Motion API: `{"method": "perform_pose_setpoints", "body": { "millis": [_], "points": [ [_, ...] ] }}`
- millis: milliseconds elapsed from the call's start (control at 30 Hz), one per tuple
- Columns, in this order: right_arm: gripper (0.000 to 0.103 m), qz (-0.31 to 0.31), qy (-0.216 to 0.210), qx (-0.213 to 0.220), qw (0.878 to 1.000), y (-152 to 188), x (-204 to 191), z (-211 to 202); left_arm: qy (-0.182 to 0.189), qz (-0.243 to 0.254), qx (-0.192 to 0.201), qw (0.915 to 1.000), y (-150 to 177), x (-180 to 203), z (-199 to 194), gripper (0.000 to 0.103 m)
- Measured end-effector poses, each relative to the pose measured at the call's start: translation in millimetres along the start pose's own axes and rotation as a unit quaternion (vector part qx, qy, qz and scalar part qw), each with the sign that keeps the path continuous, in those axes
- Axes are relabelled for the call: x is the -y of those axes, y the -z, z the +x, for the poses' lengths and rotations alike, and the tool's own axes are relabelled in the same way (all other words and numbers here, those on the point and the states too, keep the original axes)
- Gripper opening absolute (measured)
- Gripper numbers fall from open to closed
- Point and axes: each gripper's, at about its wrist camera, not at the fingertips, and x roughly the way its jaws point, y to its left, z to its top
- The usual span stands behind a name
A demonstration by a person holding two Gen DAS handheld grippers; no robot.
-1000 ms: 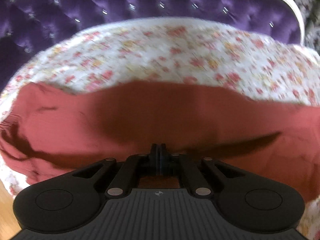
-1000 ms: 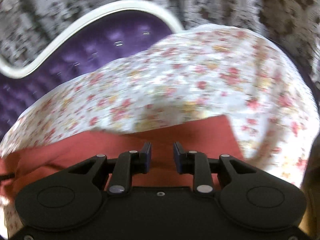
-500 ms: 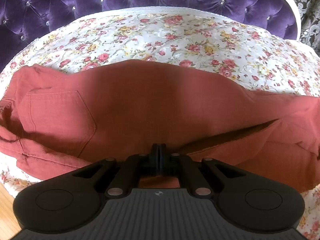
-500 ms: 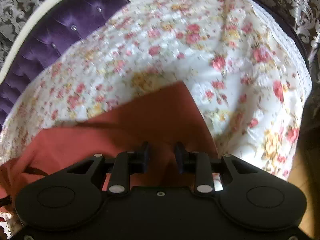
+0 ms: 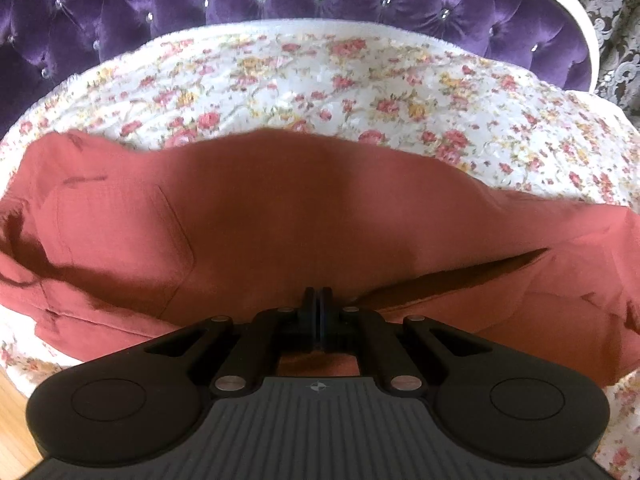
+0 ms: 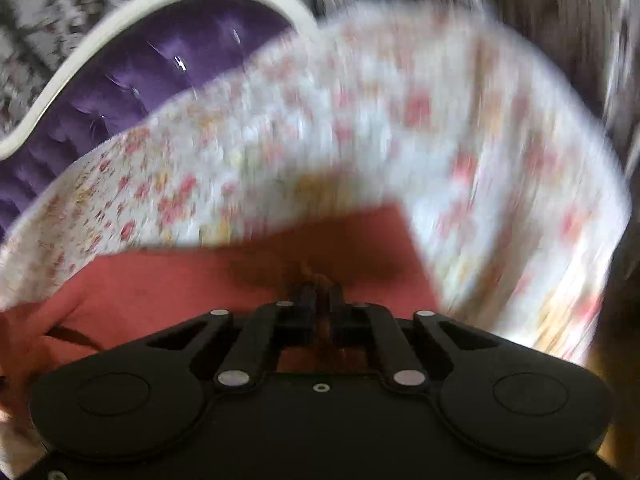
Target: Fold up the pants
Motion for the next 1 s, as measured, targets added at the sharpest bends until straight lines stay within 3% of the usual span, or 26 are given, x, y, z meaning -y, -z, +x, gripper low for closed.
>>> {"method": "perform_pose_setpoints", "body": {
  "millis": [67,200,367,500,600,767,833,867,933,1000],
  "points": [
    [0.011,-0.055,0.054,0.049,0.996,-11,-11,-18,0.001,0.006,0.011,0.9999,-1,1,-7,0.003],
    [0.010,-0.080,0.082,0.068,0.991,-30,-10,-22,0.009,0.014,0.026,0.9995,-5,5,-14,0.003],
    [0.011,-0.090,0.084,0.029,0.992,-32,-6,15,0.019,0.040,0.013,0.9989,-2,21,-2,0.003],
    [0.022,-0.061,0.083,-0.001,0.995,-33,4,43,0.040,0.087,-0.031,0.9949,13,33,11,0.003],
    [0.023,-0.031,0.072,0.027,0.997,-31,6,27,0.037,0.112,-0.026,0.9927,26,36,7,0.003],
    [0.033,-0.090,0.065,0.095,0.989,-18,-29,-18,0.045,0.100,-0.037,0.9932,32,32,3,0.003],
    [0.037,-0.116,0.044,0.113,0.986,-12,-48,-32,0.046,0.093,-0.039,0.9939,35,29,4,0.003],
    [0.037,-0.126,0.011,0.114,0.985,-8,-58,-38,0.047,0.088,-0.037,0.9943,37,29,4,0.003],
    [0.037,-0.146,-0.080,0.095,0.982,1,-79,-41,0.048,0.080,-0.034,0.9950,39,27,1,0.003],
    [0.037,-0.171,-0.165,0.062,0.969,13,-106,-36,0.051,0.072,-0.032,0.9955,40,25,1,0.003]
  ]
}}
